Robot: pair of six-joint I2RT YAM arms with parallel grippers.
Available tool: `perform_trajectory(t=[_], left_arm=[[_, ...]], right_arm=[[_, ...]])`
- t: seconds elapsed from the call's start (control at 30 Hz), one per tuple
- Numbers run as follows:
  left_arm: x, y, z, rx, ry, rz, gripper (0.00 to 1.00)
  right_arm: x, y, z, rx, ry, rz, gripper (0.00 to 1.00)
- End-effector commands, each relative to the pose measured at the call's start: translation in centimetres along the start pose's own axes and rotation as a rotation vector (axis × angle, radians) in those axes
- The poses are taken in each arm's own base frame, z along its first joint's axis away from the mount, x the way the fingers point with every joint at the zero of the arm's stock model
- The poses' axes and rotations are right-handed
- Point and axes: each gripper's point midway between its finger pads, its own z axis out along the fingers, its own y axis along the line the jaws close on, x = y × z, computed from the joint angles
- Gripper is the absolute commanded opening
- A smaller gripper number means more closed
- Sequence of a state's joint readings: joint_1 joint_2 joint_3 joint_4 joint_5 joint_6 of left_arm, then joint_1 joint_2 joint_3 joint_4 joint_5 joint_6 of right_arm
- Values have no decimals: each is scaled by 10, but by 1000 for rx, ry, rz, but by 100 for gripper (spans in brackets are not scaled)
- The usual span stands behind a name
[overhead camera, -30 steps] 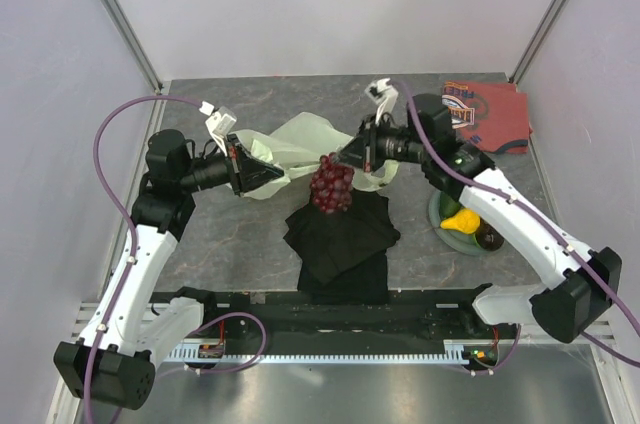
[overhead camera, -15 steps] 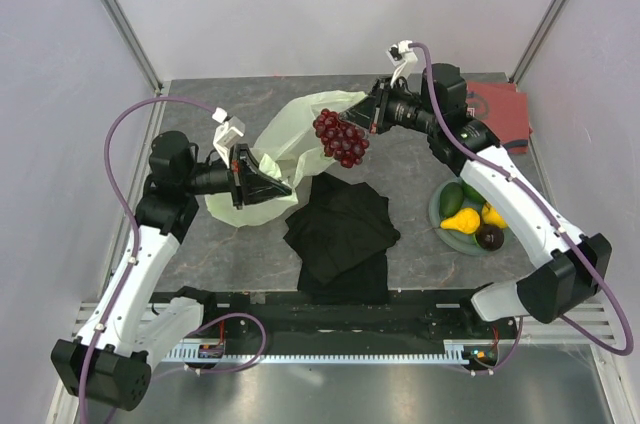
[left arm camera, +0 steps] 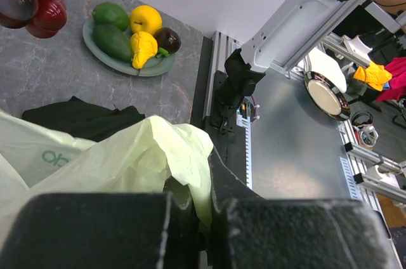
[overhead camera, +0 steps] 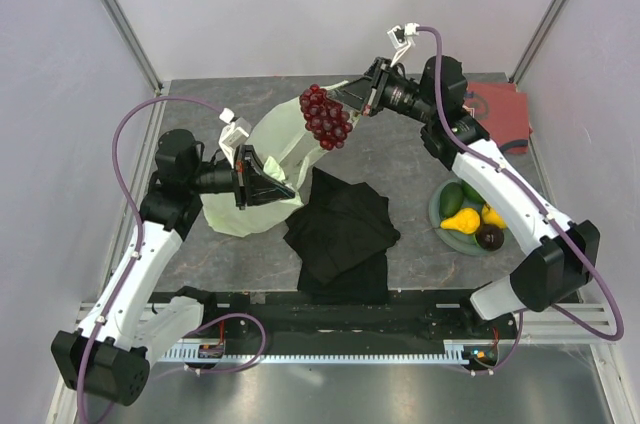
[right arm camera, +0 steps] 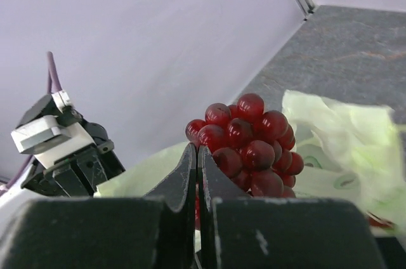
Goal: Place the fruits into the plastic bag
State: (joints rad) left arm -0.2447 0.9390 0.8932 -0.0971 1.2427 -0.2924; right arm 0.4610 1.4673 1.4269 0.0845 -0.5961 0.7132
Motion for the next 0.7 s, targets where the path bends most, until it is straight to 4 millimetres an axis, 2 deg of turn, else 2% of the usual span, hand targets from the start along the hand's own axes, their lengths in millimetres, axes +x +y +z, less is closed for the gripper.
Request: perform_trajectory(t=[0.0, 0.13, 0.27, 0.37, 0.43, 0.63, 0.67], left_arm=[[0, -7, 2, 51, 6, 48, 2], [0, -6, 3, 52, 9, 43, 2], [-3, -1, 2, 5, -10, 59, 2], [-9, 4, 1, -53, -35, 82, 2], [-13, 15, 0, -122, -60, 71, 2], [-21, 34, -6, -210, -99, 10, 1], [-22, 36, -6, -215, -110, 13, 2]], right_arm=[[-21, 28, 8, -117, -68, -15, 0], [-11, 22, 16, -109, -58, 10, 0], [16, 4, 24, -65, -3, 35, 0], [36, -7, 22, -35, 25, 54, 0], [49, -13, 18, -23, 45, 68, 0], [57, 7, 5, -46, 52, 46, 0], [60, 16, 2, -60, 59, 43, 0]])
